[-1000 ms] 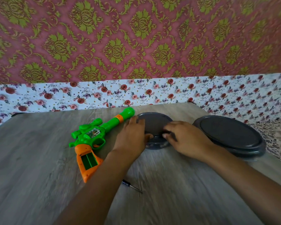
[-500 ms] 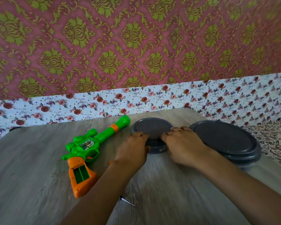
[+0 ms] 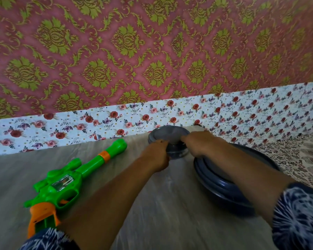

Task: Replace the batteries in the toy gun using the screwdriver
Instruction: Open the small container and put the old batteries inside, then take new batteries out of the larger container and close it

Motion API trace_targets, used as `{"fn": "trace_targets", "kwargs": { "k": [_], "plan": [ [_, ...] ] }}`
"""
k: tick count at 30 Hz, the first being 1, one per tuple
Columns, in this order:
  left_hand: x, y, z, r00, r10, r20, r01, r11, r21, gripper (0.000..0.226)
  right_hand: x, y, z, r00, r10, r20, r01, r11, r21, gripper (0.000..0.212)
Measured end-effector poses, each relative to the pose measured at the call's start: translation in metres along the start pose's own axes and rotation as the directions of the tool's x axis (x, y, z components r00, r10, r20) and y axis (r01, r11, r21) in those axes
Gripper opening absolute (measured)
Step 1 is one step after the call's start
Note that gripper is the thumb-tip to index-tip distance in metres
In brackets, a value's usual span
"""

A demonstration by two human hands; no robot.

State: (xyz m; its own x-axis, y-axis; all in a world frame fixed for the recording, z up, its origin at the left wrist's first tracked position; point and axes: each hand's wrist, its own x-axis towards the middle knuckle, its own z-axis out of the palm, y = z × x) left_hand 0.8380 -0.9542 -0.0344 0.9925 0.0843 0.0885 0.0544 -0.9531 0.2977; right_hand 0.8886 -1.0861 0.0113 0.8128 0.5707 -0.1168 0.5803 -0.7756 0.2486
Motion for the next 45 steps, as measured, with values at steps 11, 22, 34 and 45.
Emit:
{"fn": "trace_targets", "kwargs": {
  "k": [11, 22, 34, 45],
  "plan": [
    [0.033, -0.002, 0.003, 1.000, 0.000, -0.012, 0.000, 1.000, -0.030, 0.058, 0.039, 0.012, 0.004, 0.999, 0.048, 0.020, -0.048, 0.999, 0.024, 0.046],
    [-0.052, 0.023, 0.021, 0.981, -0.015, -0.195, -0.025, 0.979, -0.202, 0.088, -0.068, 0.026, 0.014, 0.944, 0.187, -0.273, -0.074, 0.923, 0.377, 0.033],
    [-0.165, 0.046, 0.056, 0.989, -0.136, -0.051, 0.113, 0.943, -0.312, 0.104, -0.098, -0.043, 0.030, 0.963, 0.269, -0.006, -0.241, 0.872, 0.427, 0.078],
    [-0.175, 0.043, 0.061, 0.967, -0.162, -0.197, 0.053, 0.883, -0.467, 0.119, -0.098, -0.107, 0.010, 0.983, 0.180, -0.027, -0.146, 0.868, 0.475, 0.078]
  ]
}}
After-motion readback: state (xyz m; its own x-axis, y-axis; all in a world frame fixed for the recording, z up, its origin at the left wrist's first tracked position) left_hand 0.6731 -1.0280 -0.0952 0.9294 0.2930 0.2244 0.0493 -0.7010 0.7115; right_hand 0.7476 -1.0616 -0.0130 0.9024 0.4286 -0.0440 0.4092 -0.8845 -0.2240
